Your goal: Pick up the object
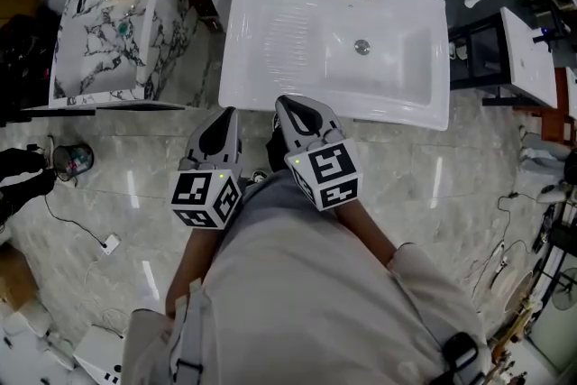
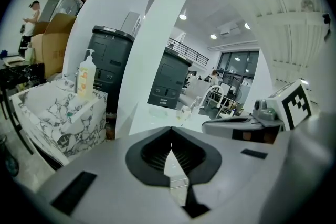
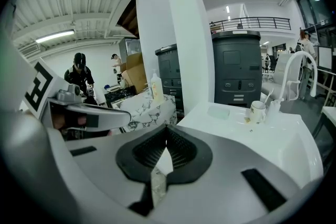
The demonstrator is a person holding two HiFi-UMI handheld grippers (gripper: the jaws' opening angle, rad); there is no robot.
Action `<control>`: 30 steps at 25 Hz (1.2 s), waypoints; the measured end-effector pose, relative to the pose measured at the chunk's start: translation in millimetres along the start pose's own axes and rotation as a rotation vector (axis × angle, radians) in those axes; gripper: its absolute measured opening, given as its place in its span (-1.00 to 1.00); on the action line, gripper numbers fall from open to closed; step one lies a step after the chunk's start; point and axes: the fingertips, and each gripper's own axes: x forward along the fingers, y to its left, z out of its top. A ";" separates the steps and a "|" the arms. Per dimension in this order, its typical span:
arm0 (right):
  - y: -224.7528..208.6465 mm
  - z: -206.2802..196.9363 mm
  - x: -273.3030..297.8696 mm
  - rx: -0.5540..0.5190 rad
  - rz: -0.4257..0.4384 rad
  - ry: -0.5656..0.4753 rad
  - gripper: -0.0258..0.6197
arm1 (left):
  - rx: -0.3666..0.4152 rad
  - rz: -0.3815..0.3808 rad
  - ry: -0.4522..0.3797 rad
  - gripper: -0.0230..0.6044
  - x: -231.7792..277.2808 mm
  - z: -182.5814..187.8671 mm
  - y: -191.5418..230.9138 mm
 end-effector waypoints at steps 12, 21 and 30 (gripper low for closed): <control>-70.0 31.3 39.7 -0.004 0.012 0.004 -0.89 | 0.001 0.033 0.011 -0.93 66.5 31.7 9.2; -121.5 40.4 54.1 -0.022 0.025 0.010 -0.89 | -0.006 0.071 0.016 -0.93 105.5 41.4 5.7; -160.0 38.8 60.5 -0.051 0.051 0.027 -0.89 | -0.005 0.110 0.031 -0.93 134.7 36.6 -0.9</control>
